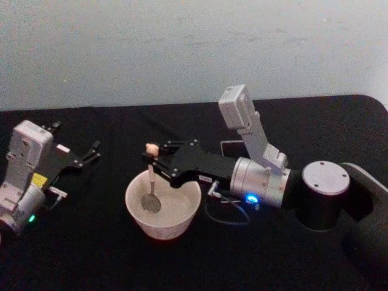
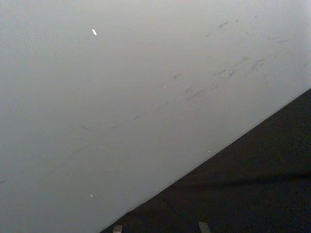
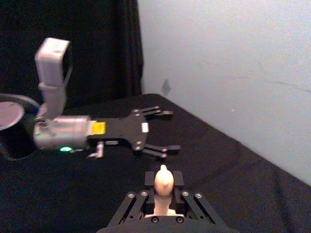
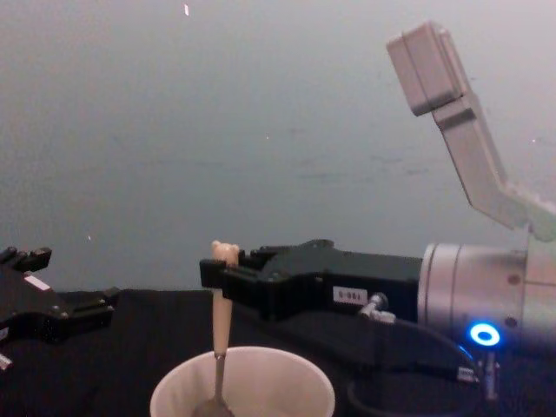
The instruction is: Pick up the stirring spoon with one hand, stir inside the cup, then place it back in its original position.
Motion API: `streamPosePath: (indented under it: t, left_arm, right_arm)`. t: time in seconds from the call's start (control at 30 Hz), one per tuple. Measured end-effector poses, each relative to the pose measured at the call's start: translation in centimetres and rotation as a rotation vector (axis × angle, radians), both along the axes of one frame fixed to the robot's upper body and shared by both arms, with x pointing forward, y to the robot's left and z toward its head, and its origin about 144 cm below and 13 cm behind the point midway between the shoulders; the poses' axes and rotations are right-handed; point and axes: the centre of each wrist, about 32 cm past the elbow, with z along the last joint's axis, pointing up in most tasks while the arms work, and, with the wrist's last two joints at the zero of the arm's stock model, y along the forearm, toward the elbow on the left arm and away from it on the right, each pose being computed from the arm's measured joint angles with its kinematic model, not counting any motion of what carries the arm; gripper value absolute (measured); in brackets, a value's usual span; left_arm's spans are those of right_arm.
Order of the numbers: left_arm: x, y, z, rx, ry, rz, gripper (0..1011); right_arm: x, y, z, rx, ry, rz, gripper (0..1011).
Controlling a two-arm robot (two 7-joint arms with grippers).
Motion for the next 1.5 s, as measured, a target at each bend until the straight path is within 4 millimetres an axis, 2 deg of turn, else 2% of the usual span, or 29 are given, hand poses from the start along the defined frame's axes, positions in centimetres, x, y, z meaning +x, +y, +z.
streamPosePath:
  t: [0.27,0.67,1.2,1.5]
  left_arm:
    - [0.0,0.0,0.0,0.000,0.000,0.000,1001]
    - [0.0,0.0,0.0,0.000,0.000,0.000,1001]
    - [0.0,0.0,0.0,0.000,0.000,0.000,1001]
    - [0.0,0.0,0.0,0.000,0.000,0.000,1001]
  right_arm:
    - [1.1,0.1,0.1,0.008,-0.004,-0.071,214]
    - [1.5,-2.0,0.4,-0.011,-0.023,-0.122,214]
    - [-1.5,-4.7,0.7,-0.008,-0.013,-0.047,214]
    - [-2.8,-4.3,0.5,-0.006,0.003,0.018,214]
